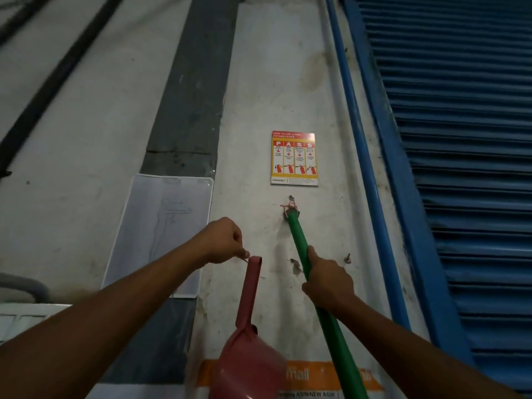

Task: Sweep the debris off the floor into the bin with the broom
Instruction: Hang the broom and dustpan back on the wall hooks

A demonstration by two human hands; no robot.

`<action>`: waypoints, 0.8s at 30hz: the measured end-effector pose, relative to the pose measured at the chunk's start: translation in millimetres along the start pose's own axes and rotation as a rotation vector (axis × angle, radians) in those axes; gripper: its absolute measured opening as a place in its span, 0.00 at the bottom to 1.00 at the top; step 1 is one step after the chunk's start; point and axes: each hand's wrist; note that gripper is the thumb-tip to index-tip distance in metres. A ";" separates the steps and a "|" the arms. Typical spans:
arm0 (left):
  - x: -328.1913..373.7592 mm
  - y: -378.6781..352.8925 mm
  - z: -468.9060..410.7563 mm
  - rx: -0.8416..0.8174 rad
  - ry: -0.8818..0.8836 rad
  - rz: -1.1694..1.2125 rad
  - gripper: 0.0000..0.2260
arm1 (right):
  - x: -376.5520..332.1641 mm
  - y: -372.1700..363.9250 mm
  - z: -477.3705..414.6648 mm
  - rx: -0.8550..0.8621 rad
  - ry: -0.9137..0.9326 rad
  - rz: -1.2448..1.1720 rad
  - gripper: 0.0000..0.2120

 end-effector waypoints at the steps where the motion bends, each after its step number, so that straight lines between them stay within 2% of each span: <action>1: -2.7 -1.0 -3.3 0.003 -0.006 -0.001 0.10 | 0.9 -2.7 -0.5 0.006 -0.008 0.015 0.39; 5: -12.4 -4.1 -13.3 0.016 -0.027 0.002 0.10 | 7.1 -13.4 3.9 -0.016 -0.028 0.041 0.40; 10: -16.0 -1.4 -24.2 0.025 -0.063 0.024 0.08 | 10.5 -26.4 6.7 -0.088 -0.044 0.067 0.49; 13: -15.1 1.3 -28.8 0.002 -0.081 0.050 0.07 | 6.5 -24.1 1.0 -0.157 -0.098 0.003 0.50; 14: -13.6 2.9 -29.6 -0.005 -0.092 0.054 0.07 | 5.3 -23.6 -0.7 -0.167 -0.114 -0.013 0.47; 16: -9.4 6.5 -31.2 -0.021 -0.117 0.053 0.07 | -3.1 -17.4 -0.3 -0.128 -0.130 0.001 0.34; 18: -4.8 10.0 -33.1 -0.043 -0.143 0.042 0.08 | -17.6 -9.6 0.1 0.071 -0.075 -0.029 0.21; 20: -1.3 11.0 -36.0 -0.066 -0.163 0.036 0.08 | -37.7 -2.6 -1.5 0.311 0.071 -0.269 0.16; 21: 0.3 10.6 -37.7 -0.078 -0.173 0.031 0.09 | -47.8 0.8 -3.4 0.359 0.138 -0.438 0.15; 22: 1.7 9.8 -39.4 -0.088 -0.184 0.024 0.09 | -57.5 4.8 -5.0 0.330 0.179 -0.602 0.15; 24: 3.5 8.1 -43.4 -0.097 -0.206 0.015 0.09 | -71.9 9.9 -8.1 0.128 0.168 -0.840 0.16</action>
Point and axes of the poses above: each hand's wrist, its own z-axis away from the middle knuckle, its own y-axis out of the back of the hand, x = y × z, and after that the axes turned 4 degrees about -z, right-handed
